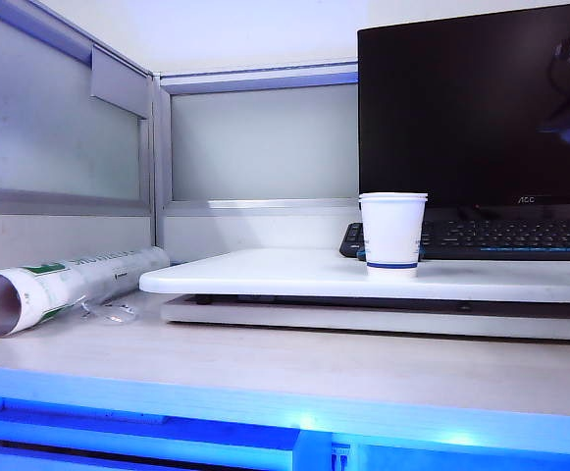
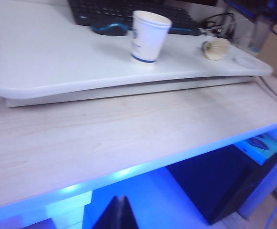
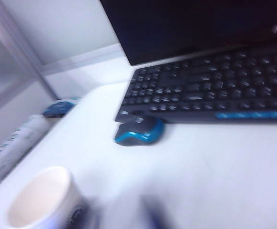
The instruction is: Pick up the badminton from the table and put it into the white paper cup.
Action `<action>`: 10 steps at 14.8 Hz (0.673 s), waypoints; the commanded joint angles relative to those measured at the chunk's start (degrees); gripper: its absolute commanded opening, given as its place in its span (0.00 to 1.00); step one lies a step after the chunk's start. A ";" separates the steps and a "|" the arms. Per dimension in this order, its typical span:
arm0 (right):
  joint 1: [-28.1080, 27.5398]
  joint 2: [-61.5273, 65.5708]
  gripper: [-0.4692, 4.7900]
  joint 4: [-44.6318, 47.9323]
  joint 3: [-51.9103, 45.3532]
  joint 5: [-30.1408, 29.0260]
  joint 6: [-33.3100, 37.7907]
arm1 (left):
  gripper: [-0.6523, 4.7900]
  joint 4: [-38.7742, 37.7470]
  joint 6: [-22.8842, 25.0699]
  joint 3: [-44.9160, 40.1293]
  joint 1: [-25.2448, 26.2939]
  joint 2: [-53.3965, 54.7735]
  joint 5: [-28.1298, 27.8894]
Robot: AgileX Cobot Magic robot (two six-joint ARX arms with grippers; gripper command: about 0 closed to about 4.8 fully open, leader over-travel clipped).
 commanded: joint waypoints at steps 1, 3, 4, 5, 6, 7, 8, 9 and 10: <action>-0.66 -0.26 0.61 -8.68 0.13 1.75 1.60 | 0.11 -1.09 0.04 -0.11 0.04 0.02 -0.17; -0.85 -0.96 0.64 -14.19 0.07 2.73 1.53 | 0.11 -1.09 0.04 -0.11 0.04 0.02 -0.17; -1.18 -1.81 0.66 -17.11 0.02 4.46 0.83 | 0.11 -1.09 0.02 -0.11 0.02 0.02 -0.13; -1.73 -2.51 0.67 -18.93 0.00 5.31 0.26 | 0.11 -1.09 0.04 -0.11 0.04 0.02 -0.13; -2.73 -3.43 0.67 -20.44 0.02 5.99 -0.96 | 0.11 -1.09 0.04 -0.11 0.04 0.02 -0.20; -3.69 -4.22 0.67 -21.64 0.00 6.78 -2.47 | 0.11 -1.09 0.04 -0.11 0.02 0.02 -0.15; -4.72 -4.72 0.67 -22.71 0.02 7.72 -3.61 | 0.11 -1.09 0.04 -0.11 0.04 0.02 -0.17; -5.77 -4.83 0.67 -23.06 0.02 8.22 -3.82 | 0.11 -1.09 0.04 -0.11 0.02 0.02 -0.17; -7.45 -4.81 0.67 -23.15 0.00 8.39 -3.87 | 0.11 -1.09 0.04 -0.11 0.04 0.02 -0.20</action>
